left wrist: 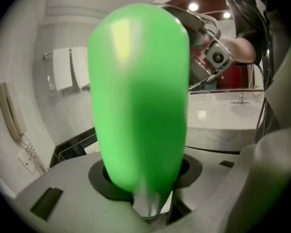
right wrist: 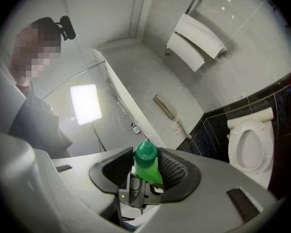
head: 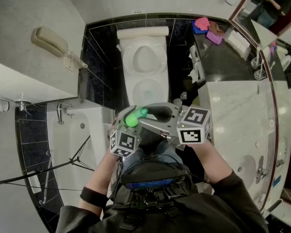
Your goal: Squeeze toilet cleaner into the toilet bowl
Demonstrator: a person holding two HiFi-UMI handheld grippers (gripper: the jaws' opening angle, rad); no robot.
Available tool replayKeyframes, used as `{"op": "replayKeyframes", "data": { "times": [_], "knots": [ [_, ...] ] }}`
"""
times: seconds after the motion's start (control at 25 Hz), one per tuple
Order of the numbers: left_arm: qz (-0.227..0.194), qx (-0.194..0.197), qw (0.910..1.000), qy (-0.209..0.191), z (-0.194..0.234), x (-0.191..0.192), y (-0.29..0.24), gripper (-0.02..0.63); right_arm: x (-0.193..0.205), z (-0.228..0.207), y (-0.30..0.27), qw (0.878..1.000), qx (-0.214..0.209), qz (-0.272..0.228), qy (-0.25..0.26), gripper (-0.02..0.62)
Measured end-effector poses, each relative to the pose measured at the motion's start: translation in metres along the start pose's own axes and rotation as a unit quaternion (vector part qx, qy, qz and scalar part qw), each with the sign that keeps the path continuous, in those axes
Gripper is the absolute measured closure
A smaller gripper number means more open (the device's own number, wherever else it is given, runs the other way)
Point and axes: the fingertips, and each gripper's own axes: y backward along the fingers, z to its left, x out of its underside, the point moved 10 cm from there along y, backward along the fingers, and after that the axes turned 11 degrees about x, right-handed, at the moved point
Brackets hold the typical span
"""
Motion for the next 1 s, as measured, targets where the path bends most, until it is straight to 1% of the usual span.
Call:
{"op": "replayKeyframes", "data": {
  "times": [0.12,0.24,0.32,0.4,0.56,0.68,0.76,0.88,0.92,1.0],
  "knots": [
    [-0.013,0.029,0.9989,0.035,0.003,-0.002,0.004,0.411,-0.004,0.001,0.003,0.999,0.012,-0.027,0.040,0.408],
    [-0.020,0.045,0.9977,0.047,0.009,-0.011,0.010,0.411,-0.005,-0.002,0.008,0.996,0.026,-0.055,0.063,0.410],
    [-0.020,0.042,0.9975,0.053,0.013,-0.014,0.012,0.410,-0.003,-0.006,0.011,0.994,0.040,-0.067,0.072,0.411],
    [-0.018,0.035,0.9973,0.061,0.016,-0.013,0.015,0.410,0.002,-0.011,0.013,0.993,0.060,-0.067,0.077,0.411],
    [-0.010,0.024,0.9973,0.070,0.017,-0.007,0.020,0.410,0.016,-0.023,0.015,0.991,0.098,-0.064,0.071,0.414],
    [-0.009,0.020,0.9972,0.071,0.017,-0.004,0.023,0.410,0.026,-0.030,0.016,0.988,0.127,-0.055,0.073,0.457],
    [-0.008,0.017,0.9971,0.073,0.017,-0.003,0.025,0.410,0.034,-0.036,0.018,0.983,0.157,-0.045,0.084,0.501],
    [-0.009,0.011,0.9965,0.083,0.017,0.000,0.027,0.410,0.051,-0.050,0.023,0.970,0.222,-0.033,0.098,0.582],
    [-0.009,0.010,0.9963,0.085,0.017,0.001,0.028,0.410,0.057,-0.054,0.024,0.965,0.240,-0.029,0.100,0.594],
    [-0.009,0.007,0.9958,0.091,0.017,0.005,0.029,0.410,0.070,-0.062,0.026,0.957,0.269,-0.017,0.110,0.594]
  ]
}}
